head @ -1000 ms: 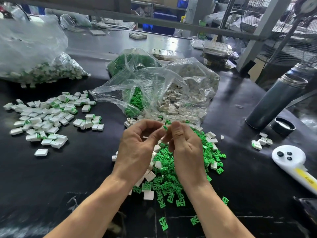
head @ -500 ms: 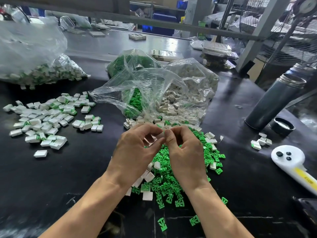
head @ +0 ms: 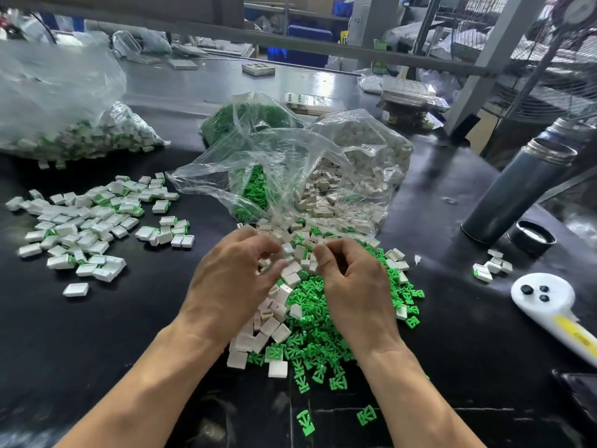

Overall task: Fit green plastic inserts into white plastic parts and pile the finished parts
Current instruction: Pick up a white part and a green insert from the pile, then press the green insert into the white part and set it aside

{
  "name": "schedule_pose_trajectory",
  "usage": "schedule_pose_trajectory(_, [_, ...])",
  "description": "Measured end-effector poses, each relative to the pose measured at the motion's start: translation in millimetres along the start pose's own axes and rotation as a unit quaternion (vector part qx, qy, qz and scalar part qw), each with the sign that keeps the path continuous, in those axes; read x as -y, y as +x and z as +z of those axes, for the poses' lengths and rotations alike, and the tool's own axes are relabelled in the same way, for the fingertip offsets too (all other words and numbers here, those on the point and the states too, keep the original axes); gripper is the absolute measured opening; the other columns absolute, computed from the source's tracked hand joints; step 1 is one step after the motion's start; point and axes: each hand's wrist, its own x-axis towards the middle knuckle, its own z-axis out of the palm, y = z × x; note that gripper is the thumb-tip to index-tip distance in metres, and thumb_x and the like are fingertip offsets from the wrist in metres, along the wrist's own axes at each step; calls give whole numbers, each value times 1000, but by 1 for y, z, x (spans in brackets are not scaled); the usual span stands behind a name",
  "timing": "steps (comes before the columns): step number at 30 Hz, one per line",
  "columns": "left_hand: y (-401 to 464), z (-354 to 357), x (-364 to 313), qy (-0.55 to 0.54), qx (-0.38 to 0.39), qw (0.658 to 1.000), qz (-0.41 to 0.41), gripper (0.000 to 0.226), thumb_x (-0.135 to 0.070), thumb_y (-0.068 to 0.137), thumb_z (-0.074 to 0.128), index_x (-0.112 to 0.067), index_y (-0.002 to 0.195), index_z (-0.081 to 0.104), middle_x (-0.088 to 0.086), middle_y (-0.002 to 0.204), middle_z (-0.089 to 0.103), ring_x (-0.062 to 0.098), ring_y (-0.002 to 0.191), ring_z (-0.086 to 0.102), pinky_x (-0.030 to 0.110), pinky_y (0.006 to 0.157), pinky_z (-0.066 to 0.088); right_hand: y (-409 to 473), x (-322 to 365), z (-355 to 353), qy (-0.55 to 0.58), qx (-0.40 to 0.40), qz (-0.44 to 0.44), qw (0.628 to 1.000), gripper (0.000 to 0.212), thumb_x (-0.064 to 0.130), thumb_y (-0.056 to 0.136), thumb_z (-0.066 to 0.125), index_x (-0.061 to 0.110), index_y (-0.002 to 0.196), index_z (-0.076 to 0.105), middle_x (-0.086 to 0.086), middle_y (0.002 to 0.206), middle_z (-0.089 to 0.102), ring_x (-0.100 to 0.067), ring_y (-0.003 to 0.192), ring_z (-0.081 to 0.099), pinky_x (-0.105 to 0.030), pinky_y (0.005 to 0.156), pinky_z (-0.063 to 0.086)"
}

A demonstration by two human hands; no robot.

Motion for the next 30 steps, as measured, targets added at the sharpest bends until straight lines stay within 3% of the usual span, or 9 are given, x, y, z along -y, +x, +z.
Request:
schedule_pose_trajectory(5, [12, -15, 42, 90, -10, 988, -121, 14, -37, 93, 73, -26, 101, 72, -8, 94, 66, 15, 87, 65, 42, 85, 59, 7, -7, -16, -63, -36, 33, 997, 22, 46, 100, 60, 28, 89, 66, 14, 72, 64, -15, 74, 62, -37, 72, 52])
schedule_pose_trajectory(8, [20, -19, 58, 100, -34, 980, -170, 12, -34, 93, 73, -23, 99, 76, 1, 102, 72, 25, 94, 67, 41, 86, 56, 9, -7, -21, -89, -30, 53, 994, 23, 46, 100, 59, 28, 87, 66, 11, 75, 66, -19, 78, 63, -39, 76, 53])
schedule_pose_trajectory(13, [26, -23, 68, 159, -82, 960, -216, 16, -27, 94, 70, -16, 104, 77, 12, 111, 71, 36, 103, 64, 45, 87, 53, 11, -7, -26, -134, -24, 66, 989, 21, 46, 100, 60, 28, 90, 67, 8, 80, 68, -22, 84, 64, -38, 78, 52])
schedule_pose_trajectory(16, [26, -24, 67, 193, -100, 952, -216, 26, -19, 94, 69, -11, 118, 73, 19, 120, 65, 42, 111, 60, 50, 96, 49, 13, -10, -30, -161, -12, 70, 984, 17, 45, 98, 63, 31, 93, 71, 11, 83, 67, -19, 86, 62, -33, 76, 46])
schedule_pose_trajectory(20, [23, -24, 52, 148, -74, 969, -182, 20, -24, 94, 70, -17, 113, 74, 11, 114, 70, 33, 104, 65, 45, 92, 53, 13, -13, -35, -179, 30, 74, 981, 14, 49, 96, 66, 37, 97, 73, 17, 94, 64, -10, 89, 57, -27, 79, 38])
schedule_pose_trajectory(23, [20, -22, 34, 81, 8, 979, -188, 16, -39, 94, 71, -26, 101, 74, -5, 97, 72, 17, 88, 67, 40, 86, 58, 13, -14, -35, -179, 70, 70, 979, 22, 60, 90, 68, 40, 99, 73, 19, 99, 59, -7, 96, 54, -30, 85, 42])
schedule_pose_trajectory(25, [16, -19, 24, 62, 62, 976, -200, 21, -48, 91, 71, -30, 102, 71, -11, 95, 70, 10, 87, 66, 40, 88, 59, 13, -13, -32, -194, 95, 62, 975, 23, 63, 88, 69, 44, 101, 72, 18, 103, 55, -7, 103, 49, -32, 94, 42])
schedule_pose_trajectory(30, [12, -12, 18, 70, 82, 974, -202, 23, -44, 90, 74, -30, 109, 70, -10, 100, 69, 14, 89, 68, 42, 89, 58, 9, -10, -13, -220, 93, 2, 971, 22, 53, 91, 71, 42, 111, 71, 17, 99, 47, -7, 105, 43, -28, 92, 33])
